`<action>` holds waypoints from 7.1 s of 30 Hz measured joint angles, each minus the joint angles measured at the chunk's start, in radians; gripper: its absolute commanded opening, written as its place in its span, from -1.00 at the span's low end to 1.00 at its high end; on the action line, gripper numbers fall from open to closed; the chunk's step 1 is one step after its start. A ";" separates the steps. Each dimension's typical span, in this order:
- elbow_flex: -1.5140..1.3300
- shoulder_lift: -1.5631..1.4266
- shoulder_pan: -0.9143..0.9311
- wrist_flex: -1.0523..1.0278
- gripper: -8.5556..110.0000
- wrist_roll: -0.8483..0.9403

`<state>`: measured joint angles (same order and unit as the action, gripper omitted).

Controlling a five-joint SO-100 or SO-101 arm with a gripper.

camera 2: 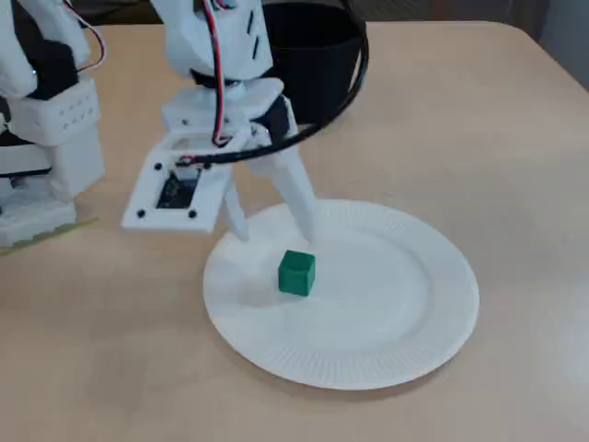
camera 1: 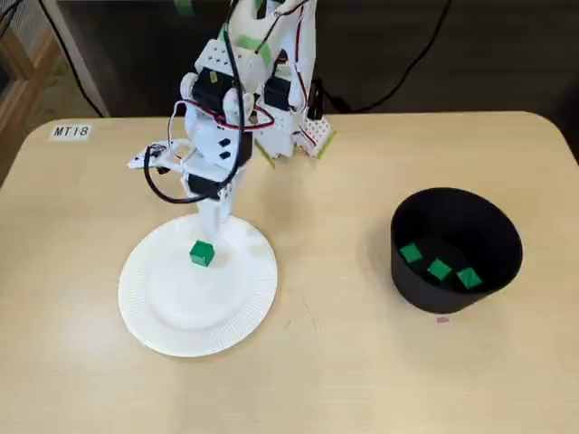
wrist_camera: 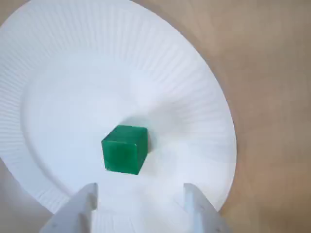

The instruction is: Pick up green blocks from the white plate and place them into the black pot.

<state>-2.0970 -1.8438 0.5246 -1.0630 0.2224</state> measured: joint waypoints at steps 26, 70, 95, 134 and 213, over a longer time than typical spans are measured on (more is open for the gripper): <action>0.356 0.436 0.009 -0.112 -0.42 0.000; -0.236 -0.617 -1.000 0.758 -0.90 -0.163; -0.528 -0.502 -1.129 1.035 -0.57 -0.104; 0.126 -1.032 -0.561 -0.265 -0.90 -0.135; -0.893 -1.404 -0.563 0.003 -0.90 -0.133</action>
